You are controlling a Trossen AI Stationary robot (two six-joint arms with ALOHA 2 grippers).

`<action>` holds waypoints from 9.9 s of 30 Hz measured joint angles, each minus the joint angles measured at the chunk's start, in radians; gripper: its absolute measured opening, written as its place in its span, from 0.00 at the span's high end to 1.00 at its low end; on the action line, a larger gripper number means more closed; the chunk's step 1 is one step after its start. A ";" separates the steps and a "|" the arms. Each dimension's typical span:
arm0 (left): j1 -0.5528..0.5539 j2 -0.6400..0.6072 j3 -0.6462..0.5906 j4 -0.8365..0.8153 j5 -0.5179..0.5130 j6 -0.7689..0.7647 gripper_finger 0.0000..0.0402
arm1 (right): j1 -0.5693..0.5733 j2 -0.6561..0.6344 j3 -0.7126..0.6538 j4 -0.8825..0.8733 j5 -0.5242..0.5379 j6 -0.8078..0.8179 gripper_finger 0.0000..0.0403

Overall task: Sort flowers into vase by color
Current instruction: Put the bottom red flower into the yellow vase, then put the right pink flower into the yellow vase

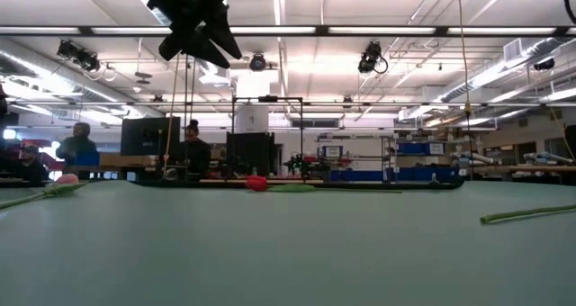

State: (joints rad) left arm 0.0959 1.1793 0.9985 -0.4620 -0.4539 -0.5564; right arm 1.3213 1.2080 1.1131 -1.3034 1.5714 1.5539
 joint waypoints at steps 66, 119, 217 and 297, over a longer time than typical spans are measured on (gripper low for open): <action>0.004 0.000 0.000 -0.141 0.057 0.033 0.57 | -0.059 -0.002 0.063 0.120 -0.777 -0.003 0.78; 0.007 -0.005 0.002 -0.140 0.217 0.081 0.57 | -0.938 -0.271 0.003 -0.175 -1.030 0.506 0.64; 0.005 -0.004 0.000 -0.019 0.335 0.153 0.57 | -1.054 -0.168 0.212 0.109 -1.097 -0.769 0.96; 0.005 0.000 0.000 -0.020 0.265 -0.189 0.57 | -0.340 -0.830 -0.522 1.064 -1.216 -1.464 0.97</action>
State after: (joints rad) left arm 0.1009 1.1790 0.9989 -0.4819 -0.1894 -0.7453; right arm 0.9817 0.3781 0.5907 -0.2390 0.3549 0.0900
